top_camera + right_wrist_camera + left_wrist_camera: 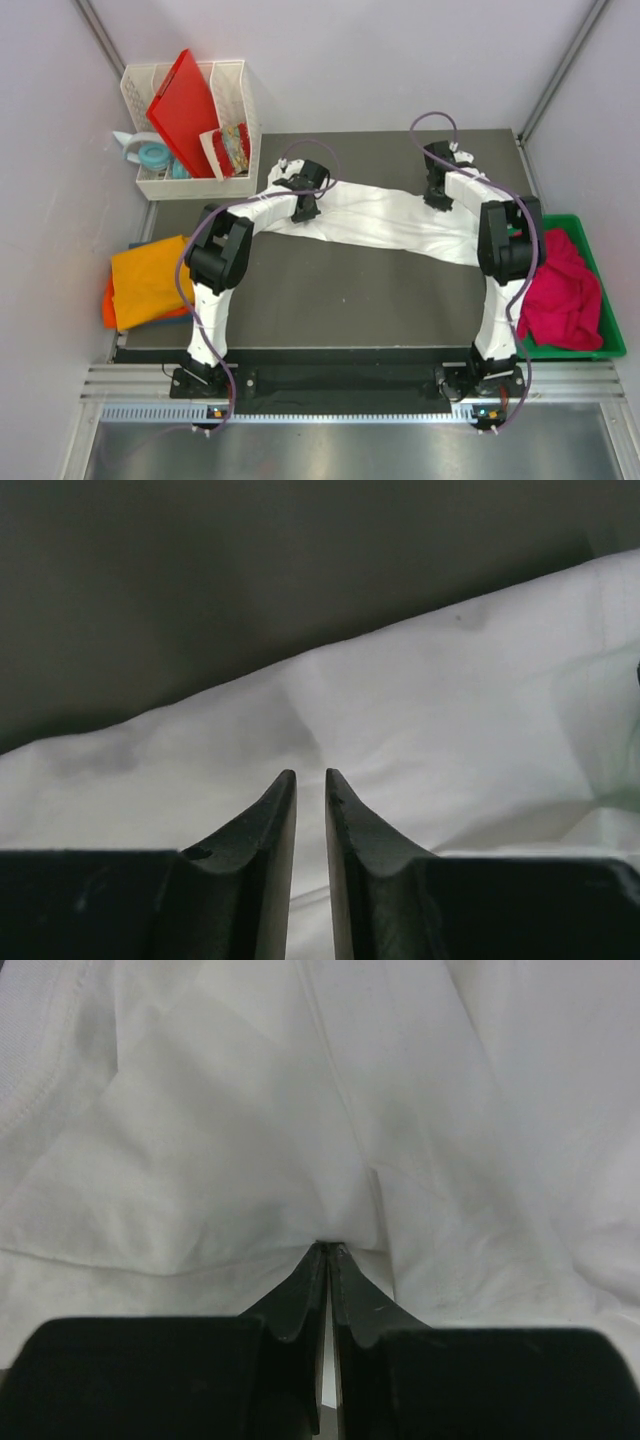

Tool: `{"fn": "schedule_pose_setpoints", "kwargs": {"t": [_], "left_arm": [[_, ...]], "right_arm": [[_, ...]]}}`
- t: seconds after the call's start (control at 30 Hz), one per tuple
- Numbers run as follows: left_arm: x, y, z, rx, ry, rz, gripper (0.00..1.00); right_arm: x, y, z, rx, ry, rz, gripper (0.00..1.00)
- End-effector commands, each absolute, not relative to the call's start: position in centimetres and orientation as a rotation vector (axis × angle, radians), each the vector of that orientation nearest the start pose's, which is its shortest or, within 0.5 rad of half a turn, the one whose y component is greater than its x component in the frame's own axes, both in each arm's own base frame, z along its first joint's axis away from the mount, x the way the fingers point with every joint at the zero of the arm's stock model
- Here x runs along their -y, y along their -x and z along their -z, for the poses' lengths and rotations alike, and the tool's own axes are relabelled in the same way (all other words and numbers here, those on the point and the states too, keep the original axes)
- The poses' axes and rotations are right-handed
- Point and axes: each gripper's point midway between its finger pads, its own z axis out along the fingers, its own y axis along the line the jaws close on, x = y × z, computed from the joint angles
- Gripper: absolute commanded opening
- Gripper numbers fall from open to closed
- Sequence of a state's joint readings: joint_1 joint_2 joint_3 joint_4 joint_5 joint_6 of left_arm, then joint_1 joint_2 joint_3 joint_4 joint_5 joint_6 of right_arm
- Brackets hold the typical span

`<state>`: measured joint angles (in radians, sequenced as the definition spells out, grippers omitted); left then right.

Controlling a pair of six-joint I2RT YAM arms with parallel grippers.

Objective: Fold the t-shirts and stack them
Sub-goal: Rotate the tshirt 90 degrees

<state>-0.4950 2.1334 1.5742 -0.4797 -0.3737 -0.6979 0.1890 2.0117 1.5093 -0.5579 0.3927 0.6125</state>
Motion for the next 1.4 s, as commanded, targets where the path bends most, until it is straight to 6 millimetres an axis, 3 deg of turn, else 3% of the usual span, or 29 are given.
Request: {"fn": "schedule_pose_setpoints", "kwargs": {"t": [0.0,0.2,0.23,0.27,0.33,0.37,0.47,0.5,0.73,0.97,1.17,1.37], "left_arm": [[18.2,-43.7,1.2,-2.58,0.414,-0.103,0.09],[18.7,-44.3,1.6,-2.62,0.379,-0.114,0.1],[19.1,-45.0,0.9,-2.622,0.371,-0.109,0.1],[19.2,-44.9,1.7,-2.65,0.36,-0.129,0.1],[19.6,-46.1,0.9,-2.651,0.356,-0.131,0.09],[19.8,-46.2,1.4,-2.661,0.342,-0.139,0.09],[20.8,-47.7,0.9,-2.642,0.327,-0.085,0.1],[21.1,-48.0,0.9,-2.64,0.318,-0.064,0.1],[23.1,-50.0,0.5,-2.653,0.309,0.042,0.1],[25.3,-51.5,0.5,-2.661,0.244,0.158,0.11],[27.3,-53.3,-0.9,-2.631,0.185,0.277,0.12],[29.7,-53.0,-0.7,-2.65,0.137,0.438,0.14]], "right_arm": [[-3.0,-44.9,-2.2,-2.555,-0.732,0.277,0.17],[-4.0,-41.8,0.5,-2.688,-0.744,0.246,0.17],[-4.1,-41.4,0.5,-2.7,-0.746,0.233,0.17],[-4.2,-40.9,0.5,-2.711,-0.746,0.22,0.17],[-4.7,-39.3,0.2,-2.726,-0.724,0.195,0.17],[-4.8,-38.8,0.2,-2.73,-0.716,0.189,0.17],[-5.8,-35.2,0.5,-2.777,-0.671,0.174,0.17],[-6.5,-34.6,-0.2,-2.774,-0.639,0.153,0.18],[-10.2,-28.8,0.0,-2.855,-0.496,0.098,0.2],[-13.0,-23.6,0.6,-2.907,-0.469,0.032,0.2],[-18.5,-21.2,-1.6,-2.91,-0.365,-0.132,0.19],[-26.3,-18.0,-2.9,-2.939,-0.027,-0.32,0.19]]}}
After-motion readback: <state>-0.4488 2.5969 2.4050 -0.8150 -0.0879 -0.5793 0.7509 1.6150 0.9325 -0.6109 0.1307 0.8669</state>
